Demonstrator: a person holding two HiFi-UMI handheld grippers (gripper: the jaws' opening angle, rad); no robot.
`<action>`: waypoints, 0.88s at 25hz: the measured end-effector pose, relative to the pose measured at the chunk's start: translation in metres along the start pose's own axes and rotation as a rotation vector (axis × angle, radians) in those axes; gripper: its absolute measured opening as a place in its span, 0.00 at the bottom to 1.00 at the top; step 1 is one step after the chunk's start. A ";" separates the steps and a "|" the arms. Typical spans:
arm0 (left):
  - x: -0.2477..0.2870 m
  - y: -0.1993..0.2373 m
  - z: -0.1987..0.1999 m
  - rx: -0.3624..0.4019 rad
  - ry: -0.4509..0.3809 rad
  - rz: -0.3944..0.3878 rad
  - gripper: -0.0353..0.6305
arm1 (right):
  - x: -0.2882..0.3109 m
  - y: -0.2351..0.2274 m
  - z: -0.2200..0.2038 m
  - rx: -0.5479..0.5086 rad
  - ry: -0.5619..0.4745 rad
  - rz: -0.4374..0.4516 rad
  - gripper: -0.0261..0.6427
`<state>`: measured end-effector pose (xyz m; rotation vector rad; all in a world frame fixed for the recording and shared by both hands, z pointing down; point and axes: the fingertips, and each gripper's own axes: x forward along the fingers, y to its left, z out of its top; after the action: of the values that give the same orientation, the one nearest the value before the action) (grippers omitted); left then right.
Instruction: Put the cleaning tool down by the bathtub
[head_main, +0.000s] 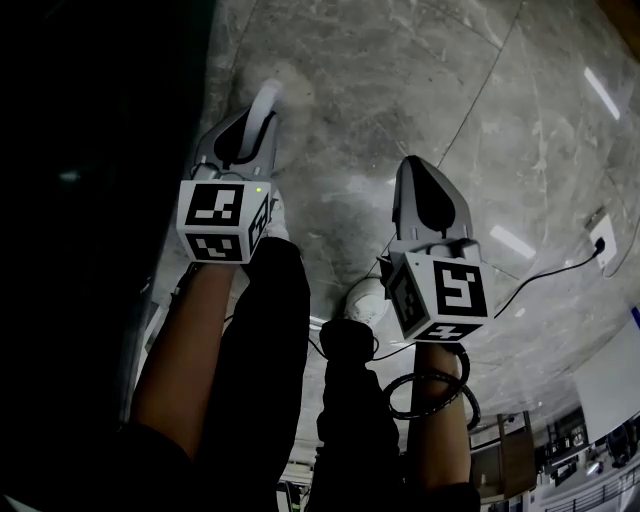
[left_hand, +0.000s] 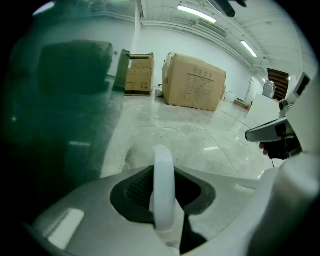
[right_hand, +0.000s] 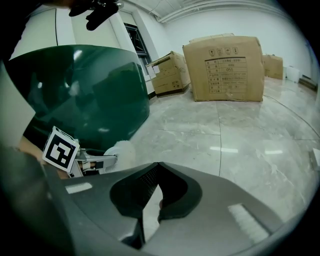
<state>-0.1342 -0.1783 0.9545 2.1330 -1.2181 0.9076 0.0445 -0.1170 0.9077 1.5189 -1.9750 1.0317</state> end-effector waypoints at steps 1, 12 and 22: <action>0.003 0.001 -0.004 0.001 0.003 0.001 0.18 | 0.002 0.000 -0.003 0.001 0.001 0.001 0.06; 0.025 0.007 -0.031 0.006 0.022 -0.004 0.18 | 0.015 -0.007 -0.029 -0.004 0.019 -0.004 0.06; 0.037 0.006 -0.032 0.037 0.018 -0.010 0.18 | 0.016 -0.013 -0.040 0.023 0.019 -0.015 0.06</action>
<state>-0.1347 -0.1785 1.0038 2.1535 -1.1892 0.9492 0.0485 -0.0975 0.9480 1.5281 -1.9424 1.0627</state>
